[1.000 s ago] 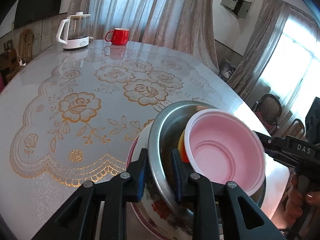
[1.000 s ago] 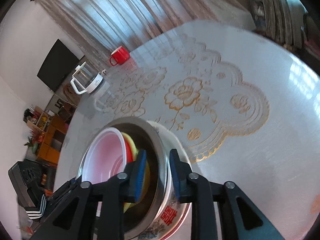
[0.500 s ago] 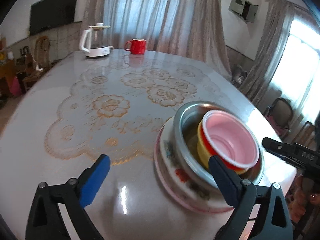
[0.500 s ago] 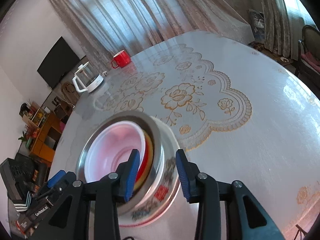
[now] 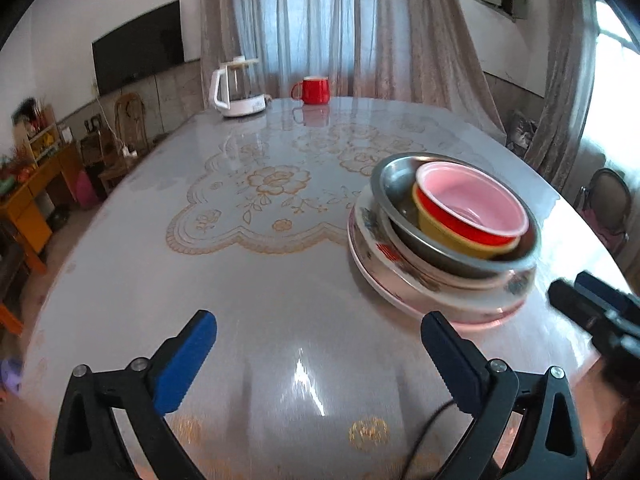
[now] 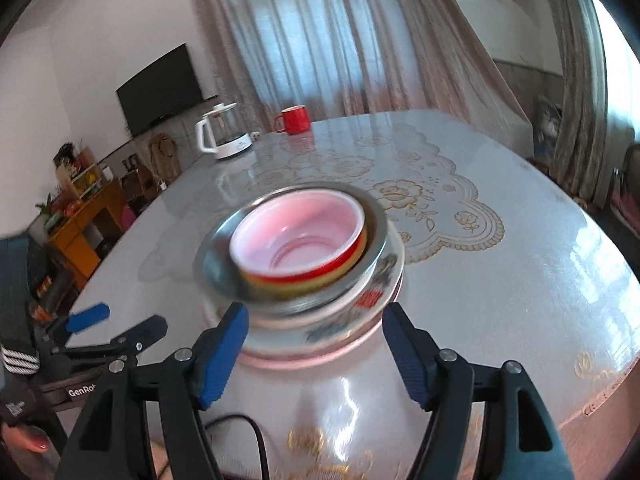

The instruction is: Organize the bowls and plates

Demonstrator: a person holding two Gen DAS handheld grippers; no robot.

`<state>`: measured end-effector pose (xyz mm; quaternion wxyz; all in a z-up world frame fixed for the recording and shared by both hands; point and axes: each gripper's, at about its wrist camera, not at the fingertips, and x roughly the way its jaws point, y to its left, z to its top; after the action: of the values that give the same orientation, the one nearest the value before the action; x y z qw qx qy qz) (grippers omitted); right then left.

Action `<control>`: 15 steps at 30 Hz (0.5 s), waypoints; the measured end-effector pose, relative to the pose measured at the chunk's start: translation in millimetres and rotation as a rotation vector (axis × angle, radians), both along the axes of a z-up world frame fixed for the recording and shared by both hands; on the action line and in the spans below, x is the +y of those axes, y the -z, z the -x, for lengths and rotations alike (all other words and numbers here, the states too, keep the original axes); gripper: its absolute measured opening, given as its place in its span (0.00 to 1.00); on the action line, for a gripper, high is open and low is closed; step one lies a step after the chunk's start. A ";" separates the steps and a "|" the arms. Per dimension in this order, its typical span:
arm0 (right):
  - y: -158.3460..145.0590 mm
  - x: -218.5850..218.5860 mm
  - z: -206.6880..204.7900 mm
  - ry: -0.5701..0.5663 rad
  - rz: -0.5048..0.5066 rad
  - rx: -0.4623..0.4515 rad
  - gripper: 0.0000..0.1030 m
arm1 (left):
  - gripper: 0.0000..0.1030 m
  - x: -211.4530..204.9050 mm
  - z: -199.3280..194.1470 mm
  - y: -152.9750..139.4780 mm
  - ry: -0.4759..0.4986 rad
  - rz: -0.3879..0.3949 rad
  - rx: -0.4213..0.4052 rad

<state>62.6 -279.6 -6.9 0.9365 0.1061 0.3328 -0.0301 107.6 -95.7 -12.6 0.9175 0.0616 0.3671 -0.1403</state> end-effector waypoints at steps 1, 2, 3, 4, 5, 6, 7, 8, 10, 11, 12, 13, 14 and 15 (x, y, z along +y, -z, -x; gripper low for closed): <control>3.6 3.5 4.2 -0.002 0.003 0.006 0.69 | 1.00 -0.4 7.6 -1.5 -0.002 -0.010 -0.024; 7.6 5.9 8.1 0.000 0.003 0.015 0.69 | 1.00 -0.4 14.5 -3.1 -0.006 -0.022 -0.050; 10.5 7.0 11.3 0.007 -0.001 0.022 0.69 | 1.00 -0.9 20.4 -5.4 -0.012 -0.035 -0.076; 13.2 7.7 15.0 0.015 -0.009 0.028 0.69 | 1.00 -1.4 26.7 -8.1 -0.021 -0.048 -0.103; 15.8 8.0 19.1 0.024 -0.020 0.032 0.69 | 1.00 -1.6 30.8 -10.8 -0.029 -0.059 -0.126; 17.8 8.8 23.3 0.037 -0.022 0.033 0.69 | 1.00 -1.6 34.5 -13.5 -0.036 -0.065 -0.143; 18.6 10.2 26.6 0.043 -0.011 0.029 0.69 | 1.00 -1.9 37.5 -15.8 -0.038 -0.065 -0.152; 18.5 13.3 30.8 0.046 0.014 0.022 0.69 | 1.00 -2.4 39.5 -18.4 -0.037 -0.062 -0.153; 18.1 17.8 37.6 0.055 0.048 0.007 0.69 | 1.00 -1.5 41.7 -20.2 -0.031 -0.044 -0.150; 17.5 19.6 40.2 0.052 0.050 -0.001 0.69 | 1.00 -1.0 41.9 -20.0 -0.031 -0.041 -0.146; 17.2 21.3 42.1 0.050 0.052 -0.006 0.69 | 1.00 -1.0 43.3 -19.6 -0.034 -0.040 -0.140; 17.3 24.0 44.5 0.051 0.060 -0.009 0.69 | 1.00 -1.0 43.5 -18.3 -0.038 -0.036 -0.129; 17.6 26.3 45.2 0.050 0.066 -0.009 0.69 | 1.00 -0.7 43.3 -16.9 -0.040 -0.035 -0.119; 18.0 28.8 45.8 0.046 0.072 -0.010 0.69 | 1.00 0.1 42.4 -15.1 -0.042 -0.031 -0.106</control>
<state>16.8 -250.8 -24.9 0.9404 0.0800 0.3245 -0.0629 65.2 -95.6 2.5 0.9373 0.0756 0.3214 -0.1119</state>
